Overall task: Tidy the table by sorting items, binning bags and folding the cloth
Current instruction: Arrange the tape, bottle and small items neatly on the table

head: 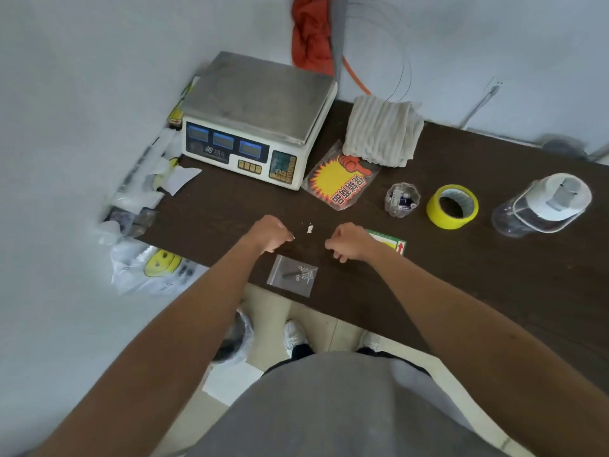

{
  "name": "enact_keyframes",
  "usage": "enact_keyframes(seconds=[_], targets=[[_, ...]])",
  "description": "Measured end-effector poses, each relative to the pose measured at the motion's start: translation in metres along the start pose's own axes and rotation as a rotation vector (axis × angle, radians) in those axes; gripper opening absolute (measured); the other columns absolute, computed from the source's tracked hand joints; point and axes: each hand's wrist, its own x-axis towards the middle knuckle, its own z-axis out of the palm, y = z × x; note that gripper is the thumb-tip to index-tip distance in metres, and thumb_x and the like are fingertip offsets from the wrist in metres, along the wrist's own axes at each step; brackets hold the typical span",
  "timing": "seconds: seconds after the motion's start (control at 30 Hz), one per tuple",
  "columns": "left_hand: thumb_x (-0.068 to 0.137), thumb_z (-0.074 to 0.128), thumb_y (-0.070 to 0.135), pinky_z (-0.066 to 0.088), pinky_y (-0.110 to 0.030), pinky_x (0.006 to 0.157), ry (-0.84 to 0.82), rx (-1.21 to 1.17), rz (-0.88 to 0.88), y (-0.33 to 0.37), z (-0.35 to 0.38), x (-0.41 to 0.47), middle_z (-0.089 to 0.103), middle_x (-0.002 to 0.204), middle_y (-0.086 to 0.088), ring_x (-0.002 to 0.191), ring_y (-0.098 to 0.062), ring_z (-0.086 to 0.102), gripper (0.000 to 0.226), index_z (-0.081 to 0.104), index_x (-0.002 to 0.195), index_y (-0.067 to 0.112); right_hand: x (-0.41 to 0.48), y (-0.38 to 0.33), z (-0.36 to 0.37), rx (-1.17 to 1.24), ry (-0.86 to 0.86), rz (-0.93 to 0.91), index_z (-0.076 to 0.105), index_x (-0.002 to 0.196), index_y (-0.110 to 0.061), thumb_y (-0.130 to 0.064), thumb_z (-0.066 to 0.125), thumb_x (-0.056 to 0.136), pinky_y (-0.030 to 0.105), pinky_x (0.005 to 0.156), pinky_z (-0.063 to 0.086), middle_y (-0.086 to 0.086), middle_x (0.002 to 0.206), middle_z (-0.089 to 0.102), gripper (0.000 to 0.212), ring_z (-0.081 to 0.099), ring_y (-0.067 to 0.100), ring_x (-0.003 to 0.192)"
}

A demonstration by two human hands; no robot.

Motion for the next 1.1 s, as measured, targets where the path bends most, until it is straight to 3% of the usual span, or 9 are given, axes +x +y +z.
enact_keyframes(seconds=[0.07, 0.23, 0.4, 0.53, 0.63, 0.73, 0.83, 0.97, 1.1], targets=[[0.091, 0.072, 0.016, 0.062, -0.036, 0.079, -0.014, 0.005, -0.020, -0.011, -0.004, -0.003, 0.072, 0.101, -0.018, 0.089, -0.029, 0.070, 0.022, 0.074, 0.107, 0.001, 0.001, -0.007, 0.012, -0.016, -0.093, 0.018, 0.067, 0.097, -0.002, -0.024, 0.059, 0.092, 0.027, 0.057, 0.053, 0.009, 0.081, 0.077, 0.024, 0.075, 0.025, 0.075], [0.091, 0.073, 0.017, 0.063, -0.037, 0.080, -0.061, 0.057, -0.043, -0.034, -0.008, -0.014, 0.075, 0.102, -0.017, 0.091, -0.026, 0.073, 0.024, 0.073, 0.107, 0.000, 0.002, -0.016, 0.040, -0.069, -0.232, 0.031, 0.066, 0.094, -0.005, -0.027, 0.058, 0.094, 0.030, 0.067, 0.055, 0.008, 0.080, 0.077, 0.023, 0.076, 0.024, 0.077], [0.090, 0.072, 0.013, 0.064, -0.037, 0.079, -0.089, 0.049, -0.046, -0.052, -0.005, -0.021, 0.076, 0.097, -0.012, 0.077, -0.019, 0.075, 0.020, 0.073, 0.105, -0.001, 0.004, -0.023, 0.057, -0.071, -0.190, 0.006, 0.067, 0.089, -0.009, -0.028, 0.062, 0.093, 0.032, 0.068, 0.056, 0.008, 0.079, 0.078, 0.020, 0.076, 0.024, 0.078], [0.088, 0.074, 0.012, 0.063, -0.037, 0.082, -0.057, 0.027, -0.052, -0.053, -0.002, -0.022, 0.076, 0.091, -0.011, 0.082, -0.023, 0.074, 0.022, 0.074, 0.105, -0.001, 0.003, -0.030, 0.061, -0.031, -0.131, -0.012, 0.065, 0.086, -0.011, -0.025, 0.063, 0.092, 0.033, 0.073, 0.057, 0.012, 0.084, 0.077, 0.015, 0.076, 0.026, 0.080], [0.093, 0.064, 0.010, 0.056, -0.029, 0.068, -0.047, -0.010, -0.050, -0.047, 0.001, -0.020, 0.070, 0.088, -0.007, 0.077, -0.021, 0.067, 0.021, 0.073, 0.110, 0.002, 0.002, -0.031, 0.062, -0.023, -0.120, -0.026, 0.060, 0.082, -0.014, -0.025, 0.063, 0.092, 0.034, 0.073, 0.057, 0.013, 0.087, 0.077, 0.016, 0.076, 0.027, 0.082], [0.096, 0.060, 0.006, 0.055, -0.026, 0.070, -0.044, -0.074, -0.020, -0.037, 0.000, -0.021, 0.069, 0.097, -0.009, 0.088, -0.022, 0.066, 0.026, 0.070, 0.120, 0.000, 0.002, -0.028, 0.061, 0.006, -0.132, -0.022, 0.059, 0.085, -0.014, -0.026, 0.063, 0.094, 0.030, 0.067, 0.054, 0.013, 0.090, 0.077, 0.016, 0.076, 0.026, 0.083], [0.097, 0.064, 0.006, 0.054, -0.027, 0.089, -0.068, -0.168, 0.003, -0.020, -0.005, -0.024, 0.066, 0.128, -0.014, 0.115, -0.026, 0.064, 0.035, 0.064, 0.132, -0.001, 0.003, -0.024, 0.054, 0.039, -0.126, -0.003, 0.060, 0.100, -0.012, -0.025, 0.064, 0.094, 0.025, 0.061, 0.051, 0.013, 0.091, 0.077, 0.015, 0.074, 0.024, 0.080], [0.101, 0.052, -0.004, 0.054, -0.014, 0.050, -0.026, -0.150, 0.102, -0.005, -0.006, -0.021, 0.070, 0.119, -0.024, 0.088, -0.025, 0.072, 0.026, 0.063, 0.124, -0.008, 0.006, -0.016, 0.040, 0.061, -0.106, 0.010, 0.063, 0.110, -0.010, -0.021, 0.061, 0.094, 0.024, 0.058, 0.050, 0.011, 0.089, 0.077, 0.019, 0.074, 0.022, 0.075], [0.096, 0.061, -0.005, 0.051, -0.012, 0.050, -0.103, -0.318, 0.091, 0.016, -0.009, -0.024, 0.072, 0.093, -0.012, 0.061, -0.006, 0.071, 0.023, 0.066, 0.118, -0.004, 0.006, -0.004, 0.023, 0.124, -0.089, -0.006, 0.062, 0.111, -0.017, -0.023, 0.062, 0.095, 0.024, 0.058, 0.050, 0.007, 0.084, 0.076, 0.017, 0.072, 0.017, 0.069]])
